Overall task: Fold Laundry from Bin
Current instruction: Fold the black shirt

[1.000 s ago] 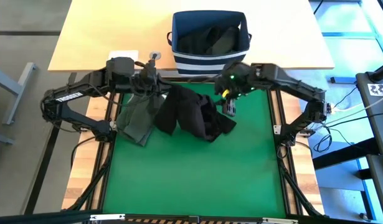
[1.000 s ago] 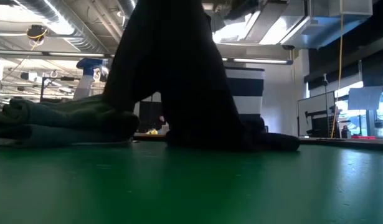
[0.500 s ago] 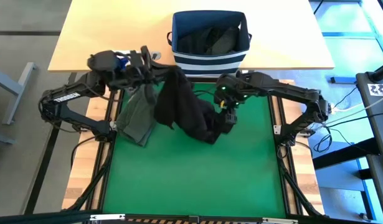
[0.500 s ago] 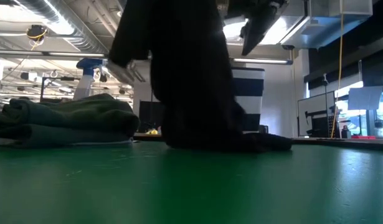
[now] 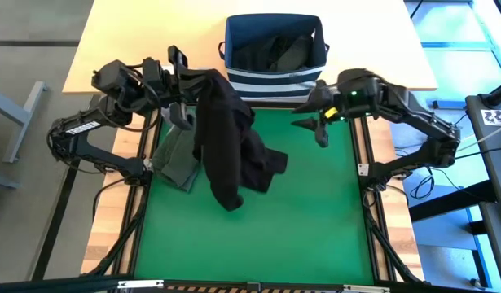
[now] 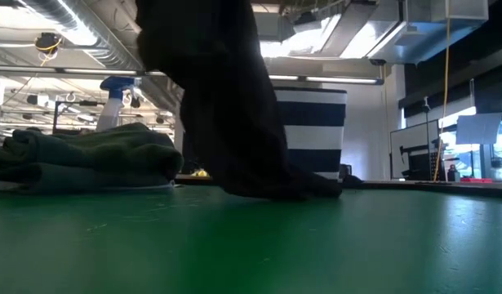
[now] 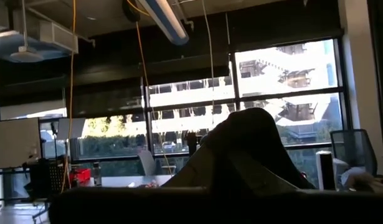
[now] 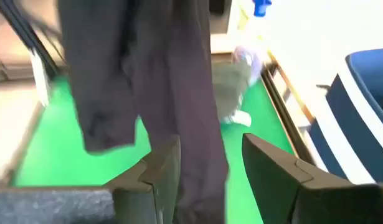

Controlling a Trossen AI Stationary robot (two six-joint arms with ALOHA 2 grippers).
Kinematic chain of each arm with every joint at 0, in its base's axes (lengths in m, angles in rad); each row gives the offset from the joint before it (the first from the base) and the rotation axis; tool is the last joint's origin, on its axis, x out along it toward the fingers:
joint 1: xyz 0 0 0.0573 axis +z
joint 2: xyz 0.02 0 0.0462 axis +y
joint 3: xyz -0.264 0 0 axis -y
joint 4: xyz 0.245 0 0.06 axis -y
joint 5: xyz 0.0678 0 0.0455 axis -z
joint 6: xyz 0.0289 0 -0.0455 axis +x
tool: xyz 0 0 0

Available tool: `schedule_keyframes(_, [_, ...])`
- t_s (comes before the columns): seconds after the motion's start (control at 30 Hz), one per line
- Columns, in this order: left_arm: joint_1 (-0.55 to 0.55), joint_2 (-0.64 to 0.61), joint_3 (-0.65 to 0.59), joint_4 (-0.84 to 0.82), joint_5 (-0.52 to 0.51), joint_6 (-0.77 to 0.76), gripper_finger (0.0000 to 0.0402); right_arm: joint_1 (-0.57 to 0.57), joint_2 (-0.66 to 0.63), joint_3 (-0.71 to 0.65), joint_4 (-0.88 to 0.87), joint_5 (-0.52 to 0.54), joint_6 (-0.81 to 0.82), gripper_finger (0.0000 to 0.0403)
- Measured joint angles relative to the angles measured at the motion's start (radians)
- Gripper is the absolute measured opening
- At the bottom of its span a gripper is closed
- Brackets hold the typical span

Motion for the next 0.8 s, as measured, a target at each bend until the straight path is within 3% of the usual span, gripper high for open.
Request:
schedule_keyframes(0.2, [0.008, -0.001, 0.0, 0.052, 0.0, 0.002, 0.0014, 0.0, 0.013, -0.016, 0.079, 0.007, 0.077, 0.017])
schedule_keyframes(0.27, [0.009, -0.001, 0.0, 0.051, -0.002, 0.002, 0.0015, 0.0, 0.04, -0.028, 0.076, -0.037, 0.088, 0.0176])
schedule_keyframes(0.4, [0.008, -0.002, 0.0, 0.048, -0.001, 0.032, 0.0015, 0.001, 0.104, -0.061, 0.078, -0.165, 0.103, 0.0212])
schedule_keyframes(0.5, [0.009, -0.002, 0.0, 0.043, -0.004, 0.045, 0.0015, 0.016, 0.159, -0.086, 0.086, -0.194, 0.098, 0.0247])
schedule_keyframes(0.63, [0.008, -0.002, 0.0, 0.04, -0.005, 0.044, 0.0015, 0.016, 0.235, -0.097, 0.164, -0.071, 0.054, 0.0275])
schedule_keyframes(0.8, [0.008, -0.002, 0.0, 0.035, -0.005, 0.025, 0.0015, 0.011, 0.322, -0.096, 0.322, 0.045, 0.019, 0.028])
